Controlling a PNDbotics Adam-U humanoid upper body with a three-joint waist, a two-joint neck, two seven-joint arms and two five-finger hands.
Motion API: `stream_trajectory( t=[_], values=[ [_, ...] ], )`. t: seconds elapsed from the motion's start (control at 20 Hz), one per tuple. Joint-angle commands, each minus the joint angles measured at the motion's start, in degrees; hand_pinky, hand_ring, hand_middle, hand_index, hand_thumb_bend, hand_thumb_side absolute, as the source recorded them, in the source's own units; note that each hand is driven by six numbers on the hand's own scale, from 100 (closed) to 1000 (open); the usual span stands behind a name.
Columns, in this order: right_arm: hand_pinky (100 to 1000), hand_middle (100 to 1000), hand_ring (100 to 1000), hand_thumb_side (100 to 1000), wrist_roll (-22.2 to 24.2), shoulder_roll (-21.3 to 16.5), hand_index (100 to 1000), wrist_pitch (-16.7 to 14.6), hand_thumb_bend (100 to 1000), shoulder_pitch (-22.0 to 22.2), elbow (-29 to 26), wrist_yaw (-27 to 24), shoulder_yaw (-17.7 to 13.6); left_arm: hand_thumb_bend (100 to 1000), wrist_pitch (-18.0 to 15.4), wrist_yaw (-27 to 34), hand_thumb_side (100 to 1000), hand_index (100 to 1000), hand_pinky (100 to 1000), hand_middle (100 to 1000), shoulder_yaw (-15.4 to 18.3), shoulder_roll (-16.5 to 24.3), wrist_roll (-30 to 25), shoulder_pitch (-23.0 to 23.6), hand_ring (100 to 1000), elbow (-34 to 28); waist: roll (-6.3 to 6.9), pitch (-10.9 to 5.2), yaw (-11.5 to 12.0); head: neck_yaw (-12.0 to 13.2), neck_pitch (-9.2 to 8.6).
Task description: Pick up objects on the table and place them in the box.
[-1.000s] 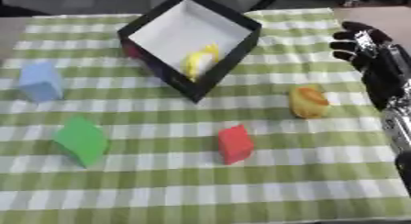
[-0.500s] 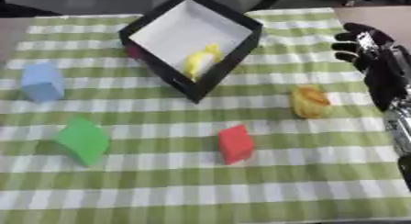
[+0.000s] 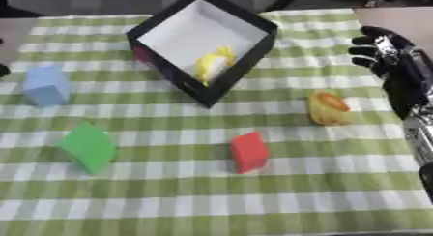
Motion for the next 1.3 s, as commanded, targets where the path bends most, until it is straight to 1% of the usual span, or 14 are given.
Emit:
stream_trajectory(
  t=[0.05, 0.1, 0.2, 0.45, 0.5, 0.55, 0.6, 0.7, 0.8, 0.85, 0.95, 1.1, 1.3],
  values=[
    [829, 709, 774, 654, 0.26, -1.57, 820, -0.04, 100, -0.50, -0.86, 0.30, -0.07, 462, -0.77, -2.28, 653, 898, 839, 823, -0.19, -0.79, -1.09, -2.79, 828, 3.35, -0.24, -1.53, 0.07, 0.63, -0.12],
    [829, 709, 774, 654, 0.29, -1.54, 820, -0.02, 100, -0.51, -0.85, 0.32, -0.05, 462, -1.06, -3.00, 653, 898, 839, 823, -0.16, -1.38, -1.19, -3.37, 828, 4.48, -0.28, -1.46, 0.10, 0.64, -0.12],
    [829, 710, 774, 655, 0.33, -1.46, 820, 0.00, 100, -0.56, -0.83, 0.34, -0.02, 491, -1.49, -4.54, 619, 905, 850, 830, 0.12, -2.62, -1.06, -4.41, 838, 6.87, -0.32, -1.32, 0.14, 0.65, -0.12],
    [829, 710, 774, 658, 0.44, -1.17, 820, 0.06, 100, -0.70, -0.78, 0.39, 0.05, 574, -3.23, -8.99, 508, 916, 861, 840, 0.79, -5.53, 0.00, -6.34, 852, 12.24, -0.43, -0.93, -0.07, 1.14, -0.12],
    [829, 710, 774, 658, 0.43, -1.13, 820, 0.07, 100, -0.70, -0.77, 0.41, 0.04, 574, -3.62, -9.95, 508, 916, 861, 840, 1.02, -6.10, 0.29, -6.68, 852, 13.25, -0.46, -0.86, -0.13, 1.27, -0.12],
    [829, 710, 774, 652, 0.43, -1.07, 820, 0.08, 100, -0.71, -0.76, 0.43, 0.05, 545, -3.92, -10.88, 518, 915, 861, 839, 1.33, -6.76, 0.54, -7.07, 852, 14.43, -0.48, -0.75, -0.21, 1.50, -0.12],
    [829, 710, 775, 659, 0.44, -1.00, 820, 0.09, 100, -0.73, -0.76, 0.44, 0.07, 569, -4.21, -11.73, 495, 914, 861, 838, 1.65, -7.50, 0.77, -7.53, 852, 15.65, -0.49, -0.64, -0.28, 1.75, -0.12],
    [829, 710, 775, 661, 0.47, -0.87, 820, 0.13, 100, -0.83, -0.73, 0.47, 0.09, 573, -4.96, -13.42, 461, 913, 860, 838, 2.14, -8.76, 1.23, -8.41, 852, 17.72, -0.49, -0.42, -0.40, 2.21, -0.12],
    [829, 710, 775, 662, 0.50, -0.73, 820, 0.16, 100, -0.92, -0.70, 0.51, 0.11, 555, -5.60, -15.22, 418, 912, 860, 839, 2.62, -9.81, 1.84, -9.25, 853, 19.28, -0.48, -0.16, -0.57, 2.85, -0.13],
    [829, 711, 775, 663, 0.50, -0.68, 820, 0.17, 100, -0.95, -0.68, 0.54, 0.11, 536, -5.89, -15.98, 374, 909, 861, 839, 2.89, -10.27, 2.09, -9.58, 854, 20.02, -0.48, -0.04, -0.65, 3.25, -0.18],
    [829, 711, 775, 664, 0.47, -0.61, 820, 0.18, 100, -0.97, -0.65, 0.59, 0.07, 522, -6.44, -17.26, 329, 905, 862, 840, 3.44, -11.13, 2.33, -10.18, 855, 21.54, -0.47, 0.21, -0.83, 4.36, -0.35],
    [829, 711, 774, 665, 0.41, -0.50, 820, 0.19, 100, -1.06, -0.64, 0.63, 0.03, 521, -7.32, -18.56, 314, 902, 865, 840, 4.02, -12.21, 1.99, -10.77, 857, 23.41, -0.44, 0.53, -1.01, 5.46, -0.58],
    [829, 711, 775, 666, 0.49, -0.31, 820, 0.22, 100, -1.25, -0.65, 0.67, 0.09, 536, -8.13, -19.62, 291, 900, 866, 840, 4.63, -13.50, 1.54, -11.35, 858, 25.27, -0.47, 0.89, -1.22, 5.85, -0.79]
  ],
)
